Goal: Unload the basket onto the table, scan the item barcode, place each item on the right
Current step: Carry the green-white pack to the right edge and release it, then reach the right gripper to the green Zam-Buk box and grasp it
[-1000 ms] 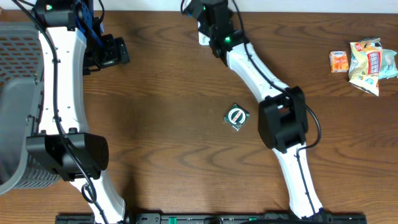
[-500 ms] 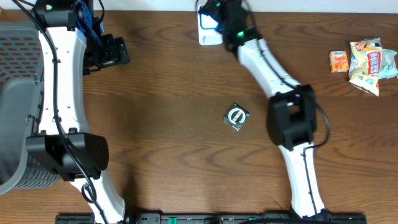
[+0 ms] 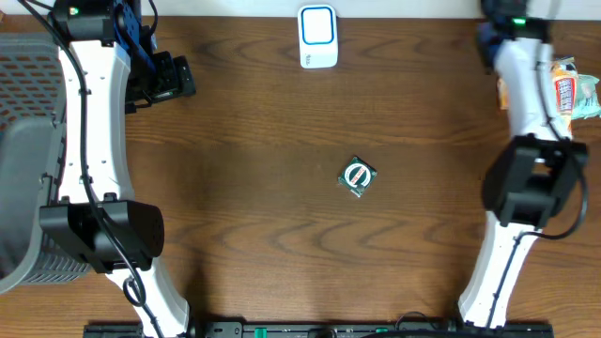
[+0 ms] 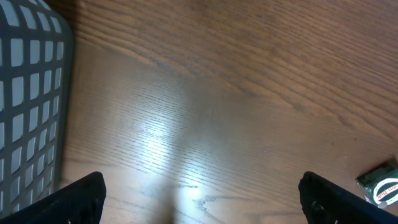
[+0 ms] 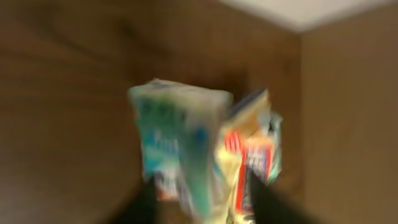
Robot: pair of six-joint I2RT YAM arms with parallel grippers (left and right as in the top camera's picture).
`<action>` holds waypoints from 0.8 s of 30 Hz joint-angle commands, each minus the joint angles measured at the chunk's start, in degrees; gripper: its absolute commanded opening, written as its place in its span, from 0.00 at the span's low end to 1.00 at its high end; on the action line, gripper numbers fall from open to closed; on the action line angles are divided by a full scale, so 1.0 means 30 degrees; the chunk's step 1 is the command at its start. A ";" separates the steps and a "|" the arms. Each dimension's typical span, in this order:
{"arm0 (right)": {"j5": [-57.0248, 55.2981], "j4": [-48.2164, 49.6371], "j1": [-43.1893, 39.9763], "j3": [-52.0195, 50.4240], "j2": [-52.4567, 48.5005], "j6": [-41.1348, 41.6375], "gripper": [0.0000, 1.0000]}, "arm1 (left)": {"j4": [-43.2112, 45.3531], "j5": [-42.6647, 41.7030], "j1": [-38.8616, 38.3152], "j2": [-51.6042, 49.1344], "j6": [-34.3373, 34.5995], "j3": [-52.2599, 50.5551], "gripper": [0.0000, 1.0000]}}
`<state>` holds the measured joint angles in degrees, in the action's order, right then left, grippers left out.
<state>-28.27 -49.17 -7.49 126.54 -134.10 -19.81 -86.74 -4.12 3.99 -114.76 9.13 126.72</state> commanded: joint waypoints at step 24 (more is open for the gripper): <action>2.0036 -1.1329 0.2586 -0.2681 0.0080 0.2805 0.99 | -0.0066 0.0175 0.0080 -0.0109 -0.0109 0.0073 0.98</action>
<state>36.14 -83.07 -4.84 122.10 -134.10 -11.44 -86.74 -4.12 3.99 -114.76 9.13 126.72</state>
